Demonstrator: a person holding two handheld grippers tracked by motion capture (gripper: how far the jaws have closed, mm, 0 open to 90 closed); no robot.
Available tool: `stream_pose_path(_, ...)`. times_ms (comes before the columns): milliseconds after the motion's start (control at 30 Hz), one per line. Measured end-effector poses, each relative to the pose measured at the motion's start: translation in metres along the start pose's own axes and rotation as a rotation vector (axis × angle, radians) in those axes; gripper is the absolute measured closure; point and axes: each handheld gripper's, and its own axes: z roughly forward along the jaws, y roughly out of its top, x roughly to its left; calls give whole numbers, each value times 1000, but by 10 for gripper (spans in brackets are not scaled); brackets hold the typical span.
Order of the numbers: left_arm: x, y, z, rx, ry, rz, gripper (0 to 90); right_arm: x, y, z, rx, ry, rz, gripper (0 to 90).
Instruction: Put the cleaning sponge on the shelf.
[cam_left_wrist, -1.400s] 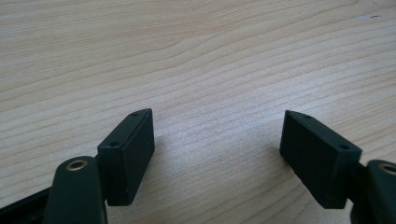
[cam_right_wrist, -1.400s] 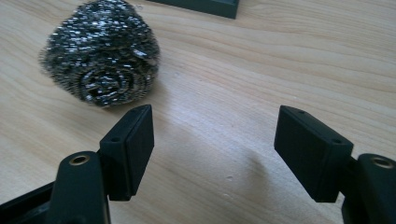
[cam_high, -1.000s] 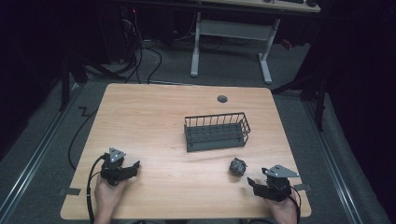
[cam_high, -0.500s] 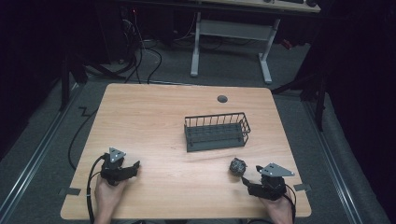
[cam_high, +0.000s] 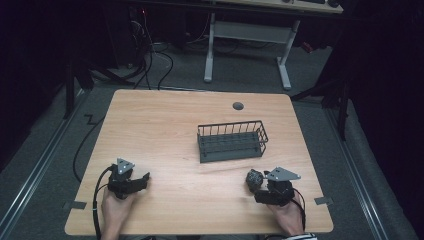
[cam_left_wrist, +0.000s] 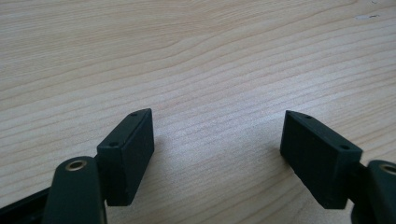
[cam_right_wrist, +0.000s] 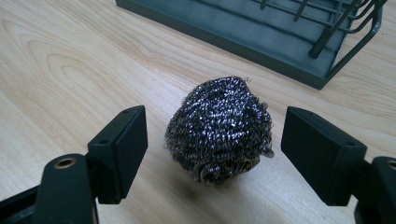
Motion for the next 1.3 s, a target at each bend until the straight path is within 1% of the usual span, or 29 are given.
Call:
stream_pose_path(100, 0, 0, 0, 1, -1, 0, 266, -2, 1, 5, 10, -7, 5, 225)
stream_pose_path(167, 0, 0, 0, 1, -1, 0, 266, -2, 1, 6, 10, -5, 7, 224)
stream_pose_path(333, 0, 0, 0, 1, -1, 0, 266, -5, 1, 15, 30, -5, 20, 226)
stream_pose_path(567, 0, 0, 0, 1, -1, 0, 266, -6, -3, 26, 57, 11, 37, 242)
stream_pose_path(667, 0, 0, 0, 1, -1, 0, 266, -6, -4, 26, 39, 29, 28, 287)
stream_pose_path(767, 0, 0, 0, 1, -1, 0, 265, -7, -5, 29, 46, 41, 18, 296)
stream_pose_path(1000, 0, 0, 0, 1, -1, 0, 265, -7, -6, 28, 42, 42, 11, 319)
stream_pose_path(1067, 0, 0, 0, 1, -1, 0, 265, -8, -5, 28, 41, 43, 31, 320)
stream_pose_path(1100, 0, 0, 0, 1, -1, 0, 265, -8, -5, 28, 41, 43, 31, 320)
stream_pose_path(1167, 0, 0, 0, 0, -1, 0, 265, -8, -5, 28, 44, 44, 49, 320)
stream_pose_path(1300, 0, 0, 0, 1, -1, 0, 265, -7, -5, 27, 42, 42, 48, 325)
